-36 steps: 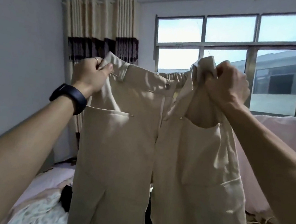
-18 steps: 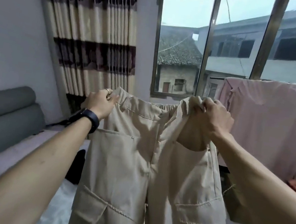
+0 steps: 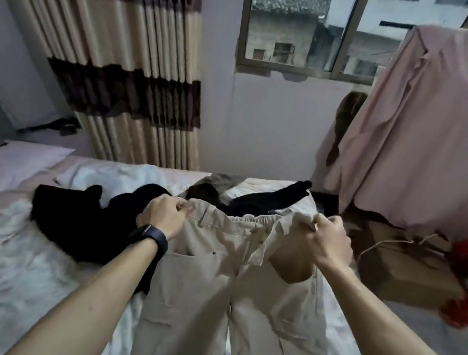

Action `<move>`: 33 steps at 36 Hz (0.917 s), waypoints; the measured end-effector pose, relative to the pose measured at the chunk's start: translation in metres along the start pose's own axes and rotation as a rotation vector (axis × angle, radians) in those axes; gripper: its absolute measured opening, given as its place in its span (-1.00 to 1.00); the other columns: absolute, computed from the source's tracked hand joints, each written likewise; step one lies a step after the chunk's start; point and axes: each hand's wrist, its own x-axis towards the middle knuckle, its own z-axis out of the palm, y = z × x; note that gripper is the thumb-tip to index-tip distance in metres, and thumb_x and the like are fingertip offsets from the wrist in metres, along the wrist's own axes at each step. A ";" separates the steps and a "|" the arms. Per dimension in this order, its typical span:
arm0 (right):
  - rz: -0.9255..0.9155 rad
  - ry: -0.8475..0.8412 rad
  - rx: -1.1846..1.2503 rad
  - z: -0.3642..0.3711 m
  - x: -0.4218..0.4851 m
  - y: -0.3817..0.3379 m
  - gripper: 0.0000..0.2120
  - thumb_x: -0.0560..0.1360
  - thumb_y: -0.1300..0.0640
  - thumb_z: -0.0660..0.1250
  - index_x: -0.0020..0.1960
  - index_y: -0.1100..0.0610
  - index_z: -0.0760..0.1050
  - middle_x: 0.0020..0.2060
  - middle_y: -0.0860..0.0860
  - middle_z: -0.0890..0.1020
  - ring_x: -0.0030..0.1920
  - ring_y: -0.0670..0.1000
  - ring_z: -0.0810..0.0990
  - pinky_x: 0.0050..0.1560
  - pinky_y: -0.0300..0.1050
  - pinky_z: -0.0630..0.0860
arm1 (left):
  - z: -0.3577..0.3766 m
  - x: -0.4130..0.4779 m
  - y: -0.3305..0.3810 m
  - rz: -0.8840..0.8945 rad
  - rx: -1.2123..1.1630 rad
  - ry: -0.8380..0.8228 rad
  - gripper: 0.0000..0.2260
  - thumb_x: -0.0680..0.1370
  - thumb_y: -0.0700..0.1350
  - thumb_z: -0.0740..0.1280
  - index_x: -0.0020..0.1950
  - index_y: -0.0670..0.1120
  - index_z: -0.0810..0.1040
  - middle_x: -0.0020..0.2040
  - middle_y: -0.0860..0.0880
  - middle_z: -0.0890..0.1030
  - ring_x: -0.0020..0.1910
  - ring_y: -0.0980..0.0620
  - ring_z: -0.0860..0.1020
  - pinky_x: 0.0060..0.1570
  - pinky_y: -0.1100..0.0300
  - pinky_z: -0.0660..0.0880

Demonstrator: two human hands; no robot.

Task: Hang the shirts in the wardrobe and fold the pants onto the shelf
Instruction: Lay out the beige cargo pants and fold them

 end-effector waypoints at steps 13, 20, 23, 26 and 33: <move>-0.032 -0.381 0.270 0.170 0.088 0.025 -0.20 0.58 0.15 0.33 0.64 -0.07 -0.07 0.43 0.02 0.38 0.03 0.12 0.62 -0.22 -0.31 0.48 | 0.191 0.109 -0.059 0.000 -0.324 -0.233 -0.37 0.67 -0.04 0.22 0.66 0.04 -0.04 0.59 -0.04 0.20 0.51 -0.03 0.28 0.41 0.15 0.25; -0.012 -0.657 -0.038 0.249 -0.011 0.155 -0.15 0.55 -0.08 0.37 0.66 0.08 -0.04 0.61 0.05 0.15 0.59 0.10 0.16 0.53 0.04 0.18 | 0.340 -0.025 -0.096 0.064 -0.131 -0.506 -0.38 0.65 0.07 0.23 0.65 0.04 0.03 0.65 -0.05 0.02 0.62 -0.03 0.03 0.55 0.03 0.05; 0.012 -0.605 -0.179 0.271 -0.092 0.217 -0.19 0.58 -0.31 0.21 0.66 -0.01 -0.03 0.65 0.06 0.00 0.63 0.10 -0.02 0.58 0.05 0.03 | 0.378 -0.114 -0.104 0.159 0.003 -0.507 -0.36 0.63 0.21 0.17 0.64 0.11 -0.01 0.65 0.03 -0.12 0.62 0.01 -0.07 0.57 -0.01 -0.07; -0.037 -0.582 -0.300 0.277 -0.172 0.265 -0.27 0.52 -0.47 -0.01 0.60 -0.30 -0.14 0.63 -0.01 -0.24 0.62 0.05 -0.29 0.60 0.10 -0.18 | 0.396 -0.196 -0.107 0.222 0.069 -0.534 -0.35 0.59 0.32 0.03 0.63 0.20 -0.09 0.62 0.09 -0.25 0.62 0.04 -0.20 0.54 -0.03 -0.22; -0.004 -0.465 -0.330 0.235 -0.319 0.335 -0.29 0.52 -0.46 -0.04 0.61 -0.31 -0.12 0.65 -0.01 -0.14 0.63 0.09 -0.19 0.54 0.29 -0.04 | 0.400 -0.357 -0.104 0.146 0.144 -0.576 -0.35 0.61 0.30 0.00 0.60 0.23 -0.26 0.59 0.10 -0.36 0.60 0.03 -0.27 0.54 -0.06 -0.26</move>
